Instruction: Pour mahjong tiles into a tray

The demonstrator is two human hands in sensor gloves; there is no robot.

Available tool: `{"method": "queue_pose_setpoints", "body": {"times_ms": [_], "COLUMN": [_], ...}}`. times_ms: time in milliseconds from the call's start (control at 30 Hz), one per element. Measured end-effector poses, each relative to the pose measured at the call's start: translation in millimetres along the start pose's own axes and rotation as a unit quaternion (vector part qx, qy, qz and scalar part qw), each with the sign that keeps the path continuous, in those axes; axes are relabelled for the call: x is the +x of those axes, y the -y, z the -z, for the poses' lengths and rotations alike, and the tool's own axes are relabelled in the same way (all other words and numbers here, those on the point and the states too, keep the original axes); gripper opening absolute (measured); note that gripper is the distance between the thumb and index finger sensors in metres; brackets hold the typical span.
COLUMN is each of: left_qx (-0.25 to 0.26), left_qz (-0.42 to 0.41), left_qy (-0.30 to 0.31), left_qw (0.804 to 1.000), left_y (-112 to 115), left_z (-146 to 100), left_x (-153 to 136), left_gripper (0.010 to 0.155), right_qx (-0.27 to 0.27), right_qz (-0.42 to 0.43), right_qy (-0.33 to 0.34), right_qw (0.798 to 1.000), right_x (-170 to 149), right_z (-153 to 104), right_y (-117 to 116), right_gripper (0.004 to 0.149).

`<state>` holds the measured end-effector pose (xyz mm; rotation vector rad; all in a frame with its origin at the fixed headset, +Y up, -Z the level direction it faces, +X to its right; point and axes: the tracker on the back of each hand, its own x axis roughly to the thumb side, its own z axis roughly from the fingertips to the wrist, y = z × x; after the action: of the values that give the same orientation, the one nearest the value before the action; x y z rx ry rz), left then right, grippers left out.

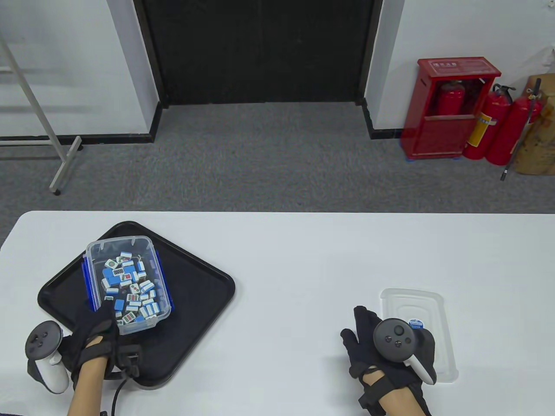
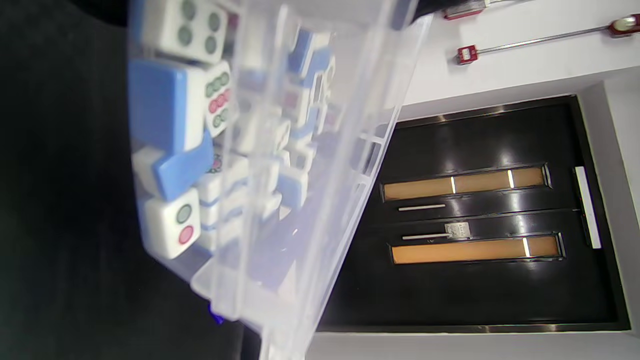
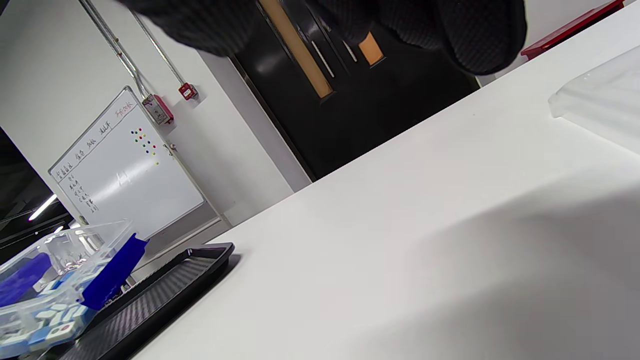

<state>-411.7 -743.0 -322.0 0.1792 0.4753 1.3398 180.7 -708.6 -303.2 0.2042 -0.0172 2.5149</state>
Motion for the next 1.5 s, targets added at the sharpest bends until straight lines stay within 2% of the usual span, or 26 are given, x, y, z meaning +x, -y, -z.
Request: {"method": "queue_pose_setpoints", "body": {"times_ms": [200, 400, 733, 1067, 1300, 1500], "left_qx": [0.045, 0.104, 0.149, 0.155, 0.157, 0.154], "left_qz": [0.104, 0.234, 0.35, 0.42, 0.431, 0.452], "left_qy": [0.055, 0.129, 0.175, 0.204, 0.206, 0.217], "left_qw": [0.992, 0.958, 0.908, 0.871, 0.865, 0.852], "left_y": [-4.5, -3.0, -3.7, 9.9, 14.3, 21.7], "left_z": [-2.6, -8.6, -11.4, -11.8, -12.1, -14.8], "left_x": [12.4, 28.6, 34.1, 36.4, 36.8, 39.2], "left_gripper": [0.075, 0.073, 0.073, 0.072, 0.072, 0.073], "right_qx": [0.005, 0.009, 0.012, 0.012, 0.011, 0.009], "right_qz": [0.006, 0.013, 0.013, 0.018, 0.019, 0.018], "right_qy": [0.003, 0.003, 0.006, 0.007, 0.009, 0.011], "right_qw": [1.0, 1.0, 1.0, 1.0, 1.0, 1.0], "right_x": [0.2, 0.9, 1.7, 1.5, 2.0, 2.5], "right_z": [-0.3, -1.0, -1.5, -1.6, -2.1, -2.5], "right_y": [-1.8, -2.4, -3.1, -3.2, -2.9, -2.5], "right_gripper": [0.071, 0.071, 0.072, 0.072, 0.072, 0.072]}}
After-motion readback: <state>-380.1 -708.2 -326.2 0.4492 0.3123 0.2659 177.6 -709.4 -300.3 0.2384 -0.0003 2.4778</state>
